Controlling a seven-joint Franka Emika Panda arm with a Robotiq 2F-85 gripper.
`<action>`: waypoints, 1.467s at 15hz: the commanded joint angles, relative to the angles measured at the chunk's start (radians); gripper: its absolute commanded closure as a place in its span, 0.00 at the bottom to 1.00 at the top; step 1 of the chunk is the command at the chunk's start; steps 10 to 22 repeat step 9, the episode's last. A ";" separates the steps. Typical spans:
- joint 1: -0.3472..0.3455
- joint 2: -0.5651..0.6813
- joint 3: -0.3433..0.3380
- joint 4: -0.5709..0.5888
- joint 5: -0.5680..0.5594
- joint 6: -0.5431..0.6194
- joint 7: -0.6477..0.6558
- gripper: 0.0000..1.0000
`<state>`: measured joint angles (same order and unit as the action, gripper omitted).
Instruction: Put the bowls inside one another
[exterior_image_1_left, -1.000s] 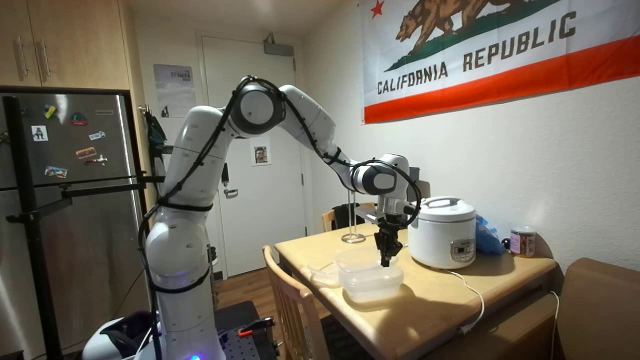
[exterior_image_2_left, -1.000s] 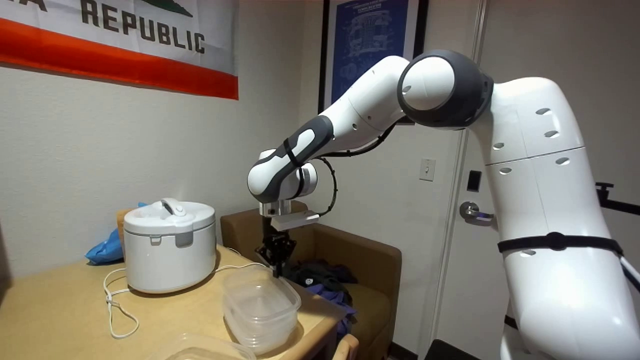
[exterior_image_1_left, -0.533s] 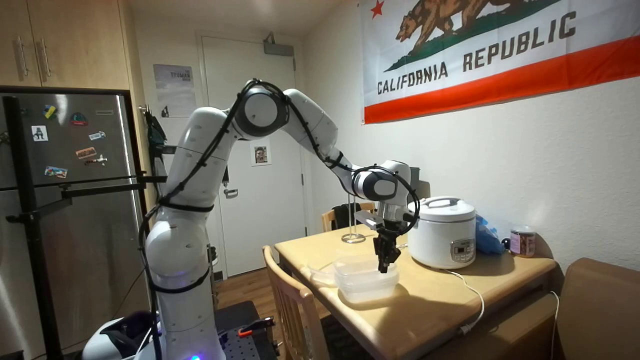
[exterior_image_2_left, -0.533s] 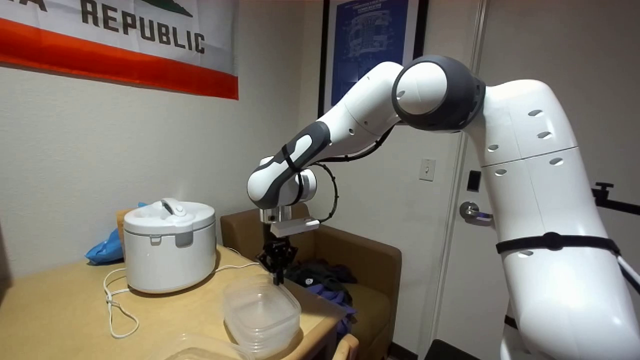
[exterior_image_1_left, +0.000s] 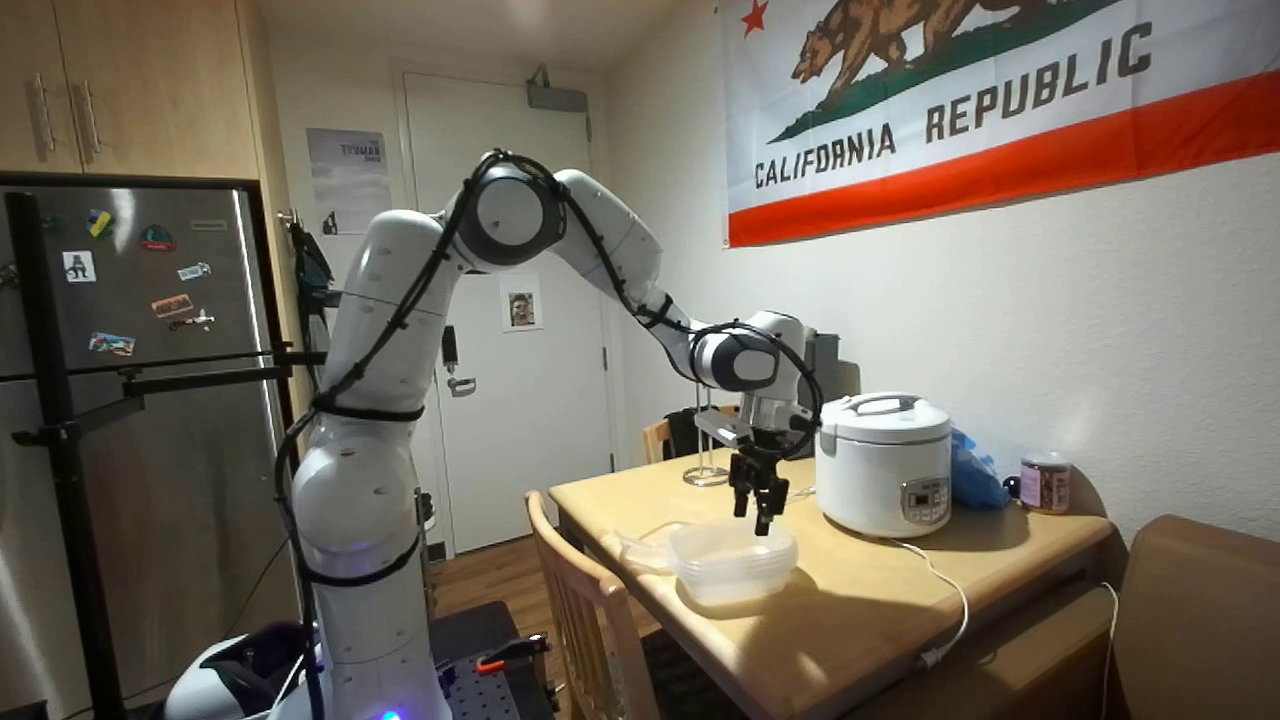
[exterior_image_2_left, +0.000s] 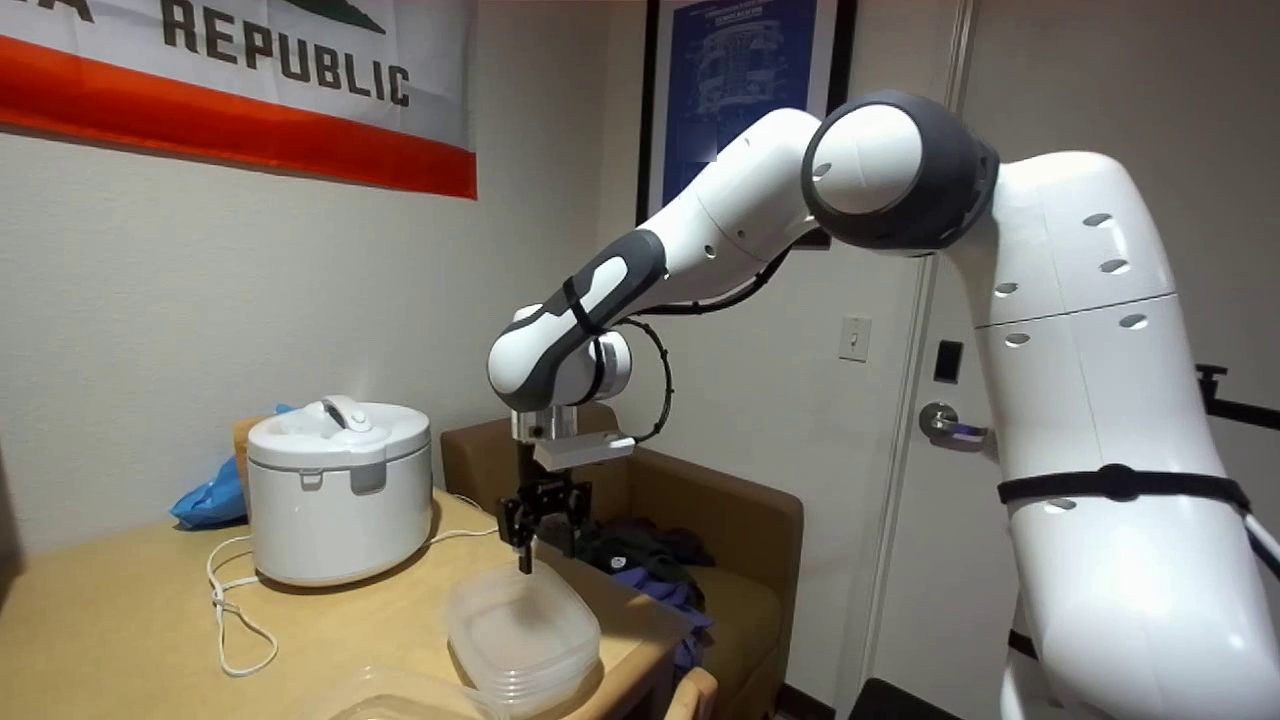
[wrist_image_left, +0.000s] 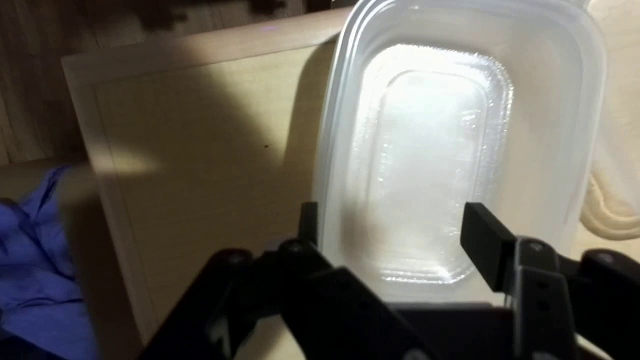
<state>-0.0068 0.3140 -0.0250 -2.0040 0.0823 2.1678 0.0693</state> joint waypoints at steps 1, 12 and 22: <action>0.038 -0.182 0.030 -0.143 0.000 -0.006 0.051 0.00; 0.081 -0.262 0.077 -0.169 -0.001 -0.043 0.040 0.00; 0.081 -0.262 0.077 -0.169 -0.001 -0.043 0.040 0.00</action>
